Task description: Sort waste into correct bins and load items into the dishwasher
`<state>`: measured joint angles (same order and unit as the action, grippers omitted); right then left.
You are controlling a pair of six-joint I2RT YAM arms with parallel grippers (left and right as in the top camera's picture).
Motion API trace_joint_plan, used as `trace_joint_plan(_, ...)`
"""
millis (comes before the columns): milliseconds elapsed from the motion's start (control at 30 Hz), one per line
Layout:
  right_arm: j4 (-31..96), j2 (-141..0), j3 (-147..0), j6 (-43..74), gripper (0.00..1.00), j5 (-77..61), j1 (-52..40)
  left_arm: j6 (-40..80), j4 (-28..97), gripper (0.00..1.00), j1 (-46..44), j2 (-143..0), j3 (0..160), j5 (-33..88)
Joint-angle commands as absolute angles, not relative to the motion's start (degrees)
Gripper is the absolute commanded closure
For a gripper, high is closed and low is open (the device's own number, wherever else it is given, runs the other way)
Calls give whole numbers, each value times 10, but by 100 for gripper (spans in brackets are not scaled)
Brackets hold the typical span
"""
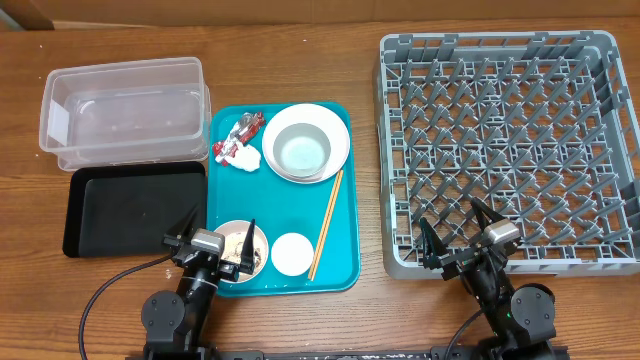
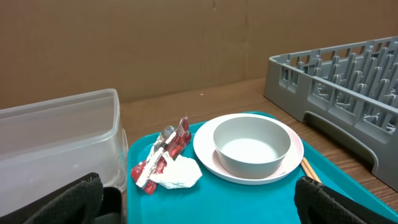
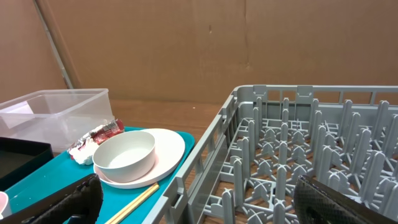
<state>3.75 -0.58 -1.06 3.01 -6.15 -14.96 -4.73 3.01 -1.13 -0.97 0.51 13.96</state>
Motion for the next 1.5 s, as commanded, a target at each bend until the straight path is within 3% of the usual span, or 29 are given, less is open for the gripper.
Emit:
trace_joint_plan(0, 36, -2, -5, 34, 0, -61, -146, -76, 30, 0, -15, -6, 3, 125)
trace_joint_plan(133, 36, -2, -5, 30, 0, -61, -146, -118, 34, 0, -15, -6, 3, 32)
trace_joint_plan(300, 13, -2, -5, 34, 0, -69, -146, -114, 22, 0, -15, -6, 3, 26)
trace_joint_plan(500, 17, -2, -5, 110, 0, -141, -147, -101, 15, 0, -15, -6, 3, 270)
trace_joint_plan(600, -9, -2, -11, 146, 0, -143, -147, -89, -65, 0, -15, -6, 3, 396)
trace_joint_plan(767, -6, -8, -78, 147, 0, -142, -147, 27, -159, 0, -15, -7, 46, 365)
trace_joint_plan(1067, 183, -196, -338, 147, 0, -141, -147, 72, 39, 0, -15, -175, 342, 332)
trace_joint_plan(1267, 366, -410, -555, 147, 0, -168, -147, 77, 225, 0, -15, -394, 579, 466)
trace_joint_plan(1467, 405, -546, -646, 147, 0, -291, -147, 89, 273, 0, -15, -533, 663, 613)
